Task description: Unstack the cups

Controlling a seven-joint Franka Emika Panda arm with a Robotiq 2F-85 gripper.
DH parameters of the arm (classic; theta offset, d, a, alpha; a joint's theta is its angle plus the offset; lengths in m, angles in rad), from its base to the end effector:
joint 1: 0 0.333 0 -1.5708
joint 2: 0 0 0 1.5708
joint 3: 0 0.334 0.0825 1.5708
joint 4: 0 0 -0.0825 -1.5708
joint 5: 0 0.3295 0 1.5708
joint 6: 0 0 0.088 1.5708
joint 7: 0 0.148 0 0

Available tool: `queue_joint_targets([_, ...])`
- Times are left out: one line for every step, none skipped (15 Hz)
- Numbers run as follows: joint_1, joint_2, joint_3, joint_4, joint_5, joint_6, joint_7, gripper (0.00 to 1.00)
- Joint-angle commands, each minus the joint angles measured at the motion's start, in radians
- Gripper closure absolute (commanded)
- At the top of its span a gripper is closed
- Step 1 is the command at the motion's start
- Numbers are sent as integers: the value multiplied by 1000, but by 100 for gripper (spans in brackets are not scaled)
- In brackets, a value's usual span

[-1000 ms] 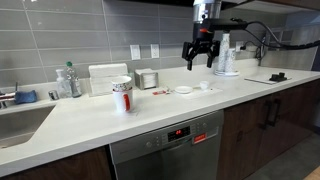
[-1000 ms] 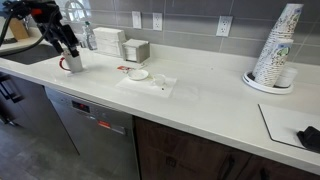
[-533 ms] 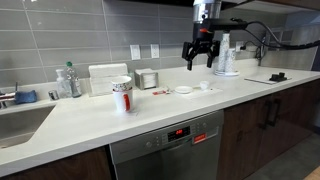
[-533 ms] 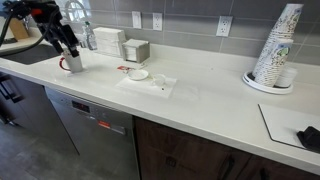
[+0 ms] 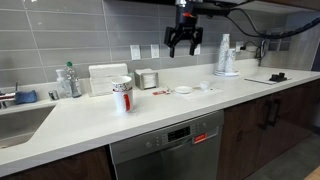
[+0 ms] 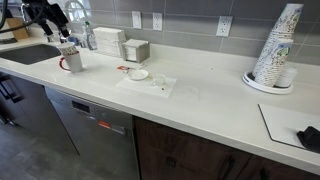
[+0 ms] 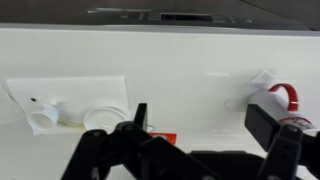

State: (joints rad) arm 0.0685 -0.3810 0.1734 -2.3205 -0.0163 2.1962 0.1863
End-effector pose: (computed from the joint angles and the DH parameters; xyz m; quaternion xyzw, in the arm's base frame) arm 0.3999 0.1040 0.5087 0.9909 0.0294 0.1306 0.0123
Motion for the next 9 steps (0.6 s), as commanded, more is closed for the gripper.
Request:
queue_joint_targets([51,83,47,151,32,-65,60,0])
queue_joint_targets([59,102,61,182,33,-77,82,0])
queue_joint_targets([60,133,85,213,15,-82,131,0])
queue_joint_targets([62,155,99,238,1,-88,163,0])
queue_joint_targets([68,195,120,261,-16,-76,192,0])
queue_joint_targets([72,221,130,277,-32,-67,205,0])
queue_joint_targets([71,257,145,291,-72,-59,232,0])
queue_joint_targets([76,284,151,304,-104,-56,240,0])
queue_joint_targets([74,318,154,309,-171,-50,255,0])
